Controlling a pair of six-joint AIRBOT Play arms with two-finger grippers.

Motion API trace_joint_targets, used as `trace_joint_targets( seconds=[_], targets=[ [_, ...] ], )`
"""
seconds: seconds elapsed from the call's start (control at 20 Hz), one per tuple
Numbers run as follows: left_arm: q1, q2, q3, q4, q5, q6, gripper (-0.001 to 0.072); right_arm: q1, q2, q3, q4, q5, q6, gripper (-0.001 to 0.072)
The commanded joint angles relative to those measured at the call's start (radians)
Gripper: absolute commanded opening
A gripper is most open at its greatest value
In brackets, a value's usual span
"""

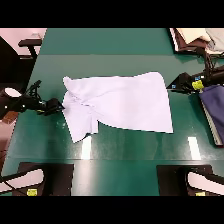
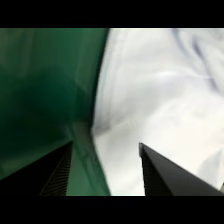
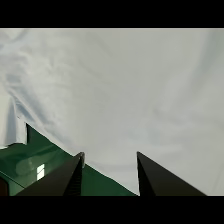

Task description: Fold the shirts.

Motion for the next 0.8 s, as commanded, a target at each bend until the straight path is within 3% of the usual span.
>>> trace_joint_targets(
  seconds=[0.0,0.1,0.15,0.2,0.25,0.4,0.55,0.6,0.65,0.75],
  targets=[
    [-0.074,-0.004,-0.021,-0.004,0.096,-0.008,0.0497,0.002,0.012,-0.019,0.003,-0.01,0.0,0.0387],
    [-0.116,-0.004,-0.021,-0.004,0.123,-0.029,0.0496,0.002,0.012,-0.019,0.002,-0.008,0.0,0.0387],
    [-0.13,-0.003,-0.02,-0.004,0.124,-0.032,0.0449,0.0,0.012,-0.019,0.0,0.0,0.0,0.0387],
    [-0.132,-0.002,-0.014,-0.004,0.115,-0.032,0.0207,-0.01,0.012,-0.02,-0.009,0.014,0.0,0.0387],
    [-0.13,0.004,-0.003,-0.003,0.103,-0.031,0.003,-0.027,0.013,-0.029,-0.011,0.024,0.0,0.0387],
    [-0.128,0.047,0.059,0.009,0.049,-0.028,0.0021,-0.121,0.063,-0.164,-0.019,0.023,0.0,0.0387],
    [-0.128,0.114,0.096,0.009,0.051,-0.023,0.0022,-0.224,0.127,-0.357,-0.161,0.022,0.001,0.0391],
    [-0.129,0.126,0.104,0.007,0.047,-0.02,0.0022,-0.261,0.141,-0.42,-0.18,0.018,0.001,0.0417],
    [-0.128,0.133,0.106,0.006,0.044,-0.02,0.0021,-0.29,0.146,-0.476,-0.182,0.01,0.001,0.0495],
    [-0.129,0.133,0.106,0.007,0.028,-0.02,0.0022,-0.328,0.14,-0.565,-0.181,-0.019,0.0,0.0492]
  ],
)
